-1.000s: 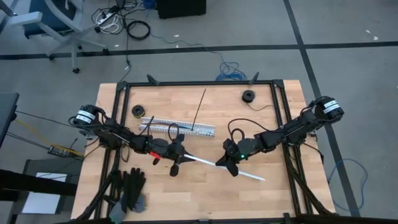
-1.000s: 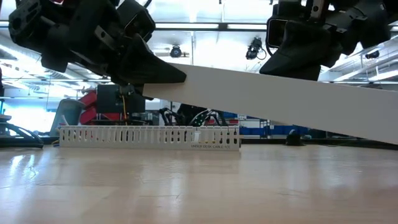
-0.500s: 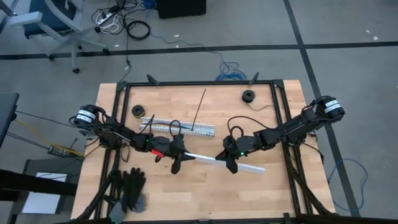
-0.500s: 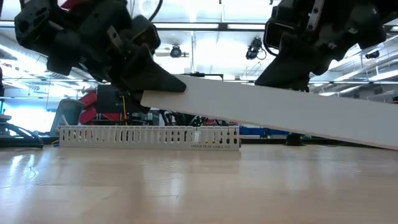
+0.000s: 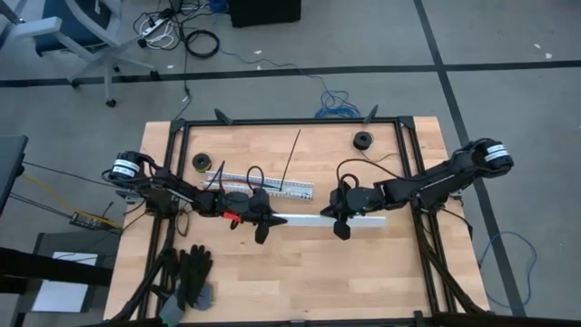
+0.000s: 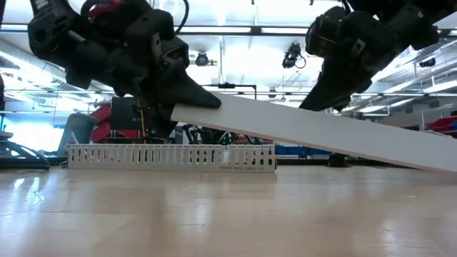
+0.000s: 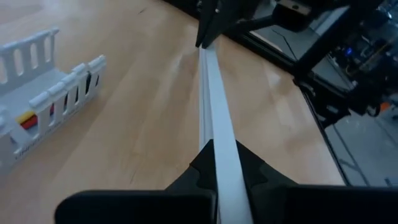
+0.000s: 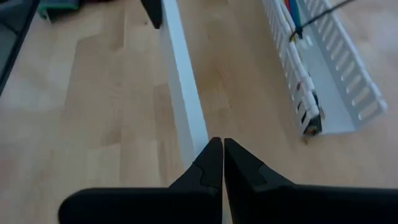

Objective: Ziptie cables
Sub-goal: Close the white cable duct

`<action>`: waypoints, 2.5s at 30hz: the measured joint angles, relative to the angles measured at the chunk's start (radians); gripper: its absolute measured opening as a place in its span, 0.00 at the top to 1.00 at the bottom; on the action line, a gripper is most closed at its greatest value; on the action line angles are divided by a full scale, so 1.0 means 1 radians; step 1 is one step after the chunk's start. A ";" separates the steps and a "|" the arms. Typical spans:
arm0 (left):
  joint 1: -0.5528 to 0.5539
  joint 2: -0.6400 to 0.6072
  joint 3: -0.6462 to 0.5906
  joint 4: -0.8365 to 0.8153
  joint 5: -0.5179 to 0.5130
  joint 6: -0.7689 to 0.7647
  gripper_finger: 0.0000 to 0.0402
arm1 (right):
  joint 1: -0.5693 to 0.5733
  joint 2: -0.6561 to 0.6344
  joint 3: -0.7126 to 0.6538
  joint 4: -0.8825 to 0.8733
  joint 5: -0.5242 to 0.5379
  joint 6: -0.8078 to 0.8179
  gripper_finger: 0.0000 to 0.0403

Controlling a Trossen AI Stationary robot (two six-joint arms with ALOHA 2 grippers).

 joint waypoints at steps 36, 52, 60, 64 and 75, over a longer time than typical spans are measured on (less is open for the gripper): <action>0.093 0.000 0.030 0.081 0.049 -0.398 1.00 | 0.000 0.015 0.001 -0.106 0.084 -0.267 0.33; 0.114 0.000 0.084 0.065 0.026 -0.418 1.00 | 0.042 0.015 0.001 -0.172 0.271 -0.356 0.38; 0.113 0.000 0.084 0.064 0.004 -0.419 1.00 | 0.045 0.015 0.001 -0.174 0.270 -0.323 0.49; 0.113 0.000 0.084 0.064 0.001 -0.401 1.00 | 0.041 0.015 0.001 -0.177 0.269 -0.317 0.50; 0.114 0.000 0.084 0.043 0.000 -0.203 0.95 | 0.024 0.015 0.001 -0.195 0.232 -0.237 0.50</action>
